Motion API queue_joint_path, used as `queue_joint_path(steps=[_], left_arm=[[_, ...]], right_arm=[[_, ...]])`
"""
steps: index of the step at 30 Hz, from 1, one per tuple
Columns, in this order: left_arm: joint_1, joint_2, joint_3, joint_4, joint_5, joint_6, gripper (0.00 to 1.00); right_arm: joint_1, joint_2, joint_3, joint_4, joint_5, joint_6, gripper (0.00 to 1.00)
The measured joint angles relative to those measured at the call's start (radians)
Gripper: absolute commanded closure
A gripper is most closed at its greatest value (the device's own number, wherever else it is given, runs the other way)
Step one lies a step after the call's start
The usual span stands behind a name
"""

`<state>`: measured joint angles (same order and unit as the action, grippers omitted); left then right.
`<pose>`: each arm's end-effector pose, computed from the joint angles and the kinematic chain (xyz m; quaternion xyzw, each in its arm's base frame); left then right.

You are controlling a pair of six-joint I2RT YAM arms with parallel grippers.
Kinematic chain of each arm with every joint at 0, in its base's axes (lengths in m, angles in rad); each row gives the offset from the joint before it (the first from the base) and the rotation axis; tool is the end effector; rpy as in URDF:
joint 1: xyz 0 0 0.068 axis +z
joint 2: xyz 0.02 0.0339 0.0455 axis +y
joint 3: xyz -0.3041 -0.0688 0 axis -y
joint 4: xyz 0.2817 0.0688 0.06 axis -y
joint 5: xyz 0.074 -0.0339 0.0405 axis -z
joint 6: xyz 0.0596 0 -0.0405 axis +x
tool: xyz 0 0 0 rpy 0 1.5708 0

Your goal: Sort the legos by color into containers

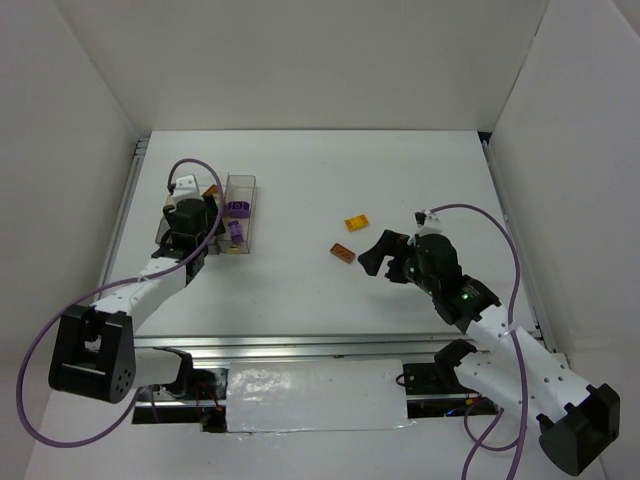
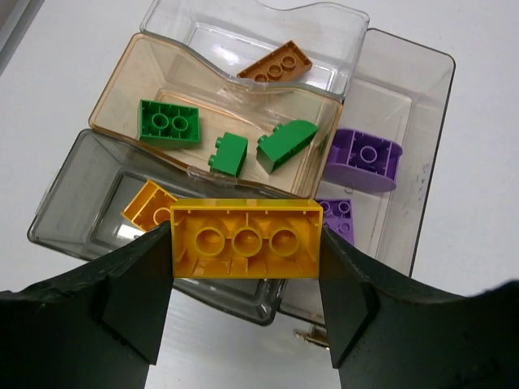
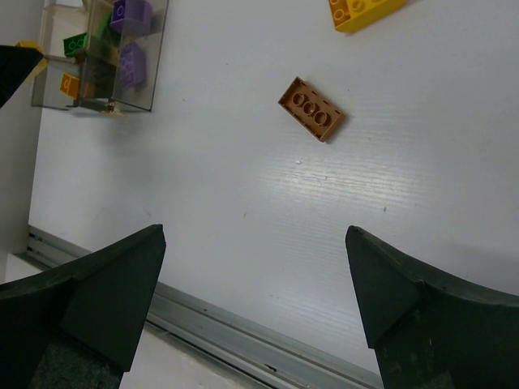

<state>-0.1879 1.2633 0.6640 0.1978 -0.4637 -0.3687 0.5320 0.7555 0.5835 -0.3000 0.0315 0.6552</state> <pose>0.3111 -0.0320 0.2442 -0.1996 0.7968 0.0367 0.5691 0.1780 0.1026 0.2722 0.0607 0.8506 0.2809 0.4403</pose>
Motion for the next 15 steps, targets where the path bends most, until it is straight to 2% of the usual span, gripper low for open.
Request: queue_joint_path(steps=[1, 2, 5, 11, 13, 15], left_arm=[[0.013, 0.009, 0.002, 0.018, 0.015, 0.000, 1.00], [0.023, 0.019, 0.006, 0.028, 0.025, 0.000, 0.92], [0.031, 0.055, 0.023, 0.043, 0.042, -0.006, 0.81], [0.032, 0.076, 0.025, 0.043, 0.052, -0.039, 0.79], [0.032, 0.076, 0.023, 0.043, 0.048, -0.058, 0.73], [0.033, 0.076, 0.016, 0.042, 0.042, -0.069, 0.58]], right_arm=[[0.000, 0.000, 0.000, 0.000, -0.003, -0.002, 0.00], [0.000, 0.000, 0.000, 0.000, -0.008, -0.003, 0.00], [0.000, -0.002, 0.000, 0.000, -0.013, -0.006, 0.00], [0.000, -0.002, -0.001, 0.001, -0.019, -0.006, 0.00], [0.000, -0.002, -0.001, 0.001, -0.021, -0.007, 0.00], [0.000, -0.002, -0.001, 0.001, -0.021, -0.007, 0.00]])
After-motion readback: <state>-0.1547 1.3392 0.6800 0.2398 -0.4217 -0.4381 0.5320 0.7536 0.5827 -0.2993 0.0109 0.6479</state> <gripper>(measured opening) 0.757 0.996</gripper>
